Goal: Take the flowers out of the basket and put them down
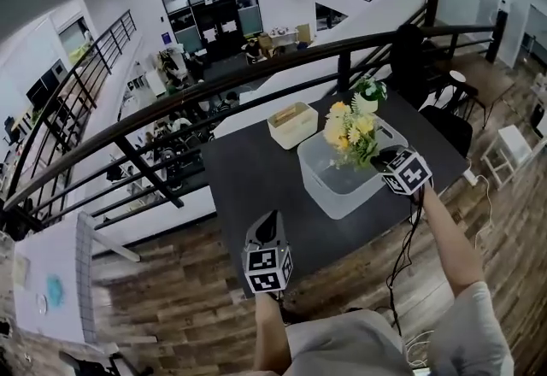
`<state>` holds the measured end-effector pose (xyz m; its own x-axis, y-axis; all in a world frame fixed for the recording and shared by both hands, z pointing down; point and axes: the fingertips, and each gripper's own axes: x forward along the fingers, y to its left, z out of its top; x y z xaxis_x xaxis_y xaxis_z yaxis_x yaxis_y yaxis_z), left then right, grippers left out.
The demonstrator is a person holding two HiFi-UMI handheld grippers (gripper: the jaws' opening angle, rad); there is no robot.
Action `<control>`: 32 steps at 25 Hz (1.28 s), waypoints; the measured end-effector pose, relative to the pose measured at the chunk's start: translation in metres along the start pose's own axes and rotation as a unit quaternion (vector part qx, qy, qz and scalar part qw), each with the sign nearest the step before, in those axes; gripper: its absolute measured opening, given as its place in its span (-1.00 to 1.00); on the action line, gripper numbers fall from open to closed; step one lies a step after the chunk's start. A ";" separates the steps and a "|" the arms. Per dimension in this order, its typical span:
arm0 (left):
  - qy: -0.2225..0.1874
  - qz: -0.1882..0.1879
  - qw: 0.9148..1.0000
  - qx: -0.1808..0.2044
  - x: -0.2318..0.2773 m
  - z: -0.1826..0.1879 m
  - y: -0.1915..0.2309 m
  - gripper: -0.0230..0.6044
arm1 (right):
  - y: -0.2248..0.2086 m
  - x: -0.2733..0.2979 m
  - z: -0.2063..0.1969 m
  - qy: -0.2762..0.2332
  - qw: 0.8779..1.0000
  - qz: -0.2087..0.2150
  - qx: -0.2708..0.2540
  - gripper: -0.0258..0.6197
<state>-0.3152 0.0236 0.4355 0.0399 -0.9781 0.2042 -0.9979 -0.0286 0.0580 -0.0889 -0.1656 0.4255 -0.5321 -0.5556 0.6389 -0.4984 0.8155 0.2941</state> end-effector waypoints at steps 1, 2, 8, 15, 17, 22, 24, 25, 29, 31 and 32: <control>-0.003 -0.003 1.000 -0.001 -0.001 0.001 0.008 -0.85 | 0.009 0.003 0.001 -0.004 1.000 0.001 0.013 -0.73; -0.002 -0.004 1.000 0.001 -0.002 0.001 0.016 -0.85 | 0.018 0.006 0.001 -0.007 1.000 0.004 0.030 -0.73; 0.012 -0.027 0.999 0.017 -0.010 0.001 0.049 -0.85 | 0.059 0.015 0.019 -0.067 0.978 0.034 0.195 -0.73; 0.044 -0.064 0.996 0.036 -0.015 -0.020 0.072 -0.85 | 0.102 0.012 0.040 -0.132 0.941 0.030 0.310 -0.73; 0.055 -0.066 0.996 0.032 -0.011 -0.030 0.076 -0.85 | 0.115 0.007 0.047 -0.153 0.931 0.033 0.331 -0.73; 0.075 -0.081 0.993 0.031 -0.002 -0.050 0.077 -0.85 | 0.164 0.009 0.042 -0.158 0.920 0.038 0.357 -0.73; 0.076 -0.093 0.992 0.027 -0.002 -0.053 0.076 -0.85 | 0.182 0.014 0.045 -0.157 0.916 0.045 0.365 -0.73; 0.077 -0.097 0.992 0.024 -0.002 -0.054 0.075 -0.85 | 0.191 0.018 0.048 -0.155 0.915 0.050 0.368 -0.73; 0.096 -0.112 0.989 0.019 -0.006 -0.066 0.079 -0.85 | 0.233 0.038 0.058 -0.132 0.918 0.076 0.366 -0.73; 0.115 -0.126 0.985 0.031 -0.009 -0.082 0.078 -0.85 | 0.255 0.047 0.051 -0.113 0.921 0.079 0.365 -0.73; 0.122 -0.128 0.983 0.038 -0.008 -0.090 0.078 -0.85 | 0.263 0.055 0.045 -0.103 0.921 0.080 0.367 -0.73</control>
<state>-0.3893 0.0475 0.5262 0.2925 -0.8584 0.4214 -0.9539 -0.2927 0.0659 -0.2799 0.0107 0.5056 -0.7205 -0.5179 0.4612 -0.6898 0.6033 -0.4002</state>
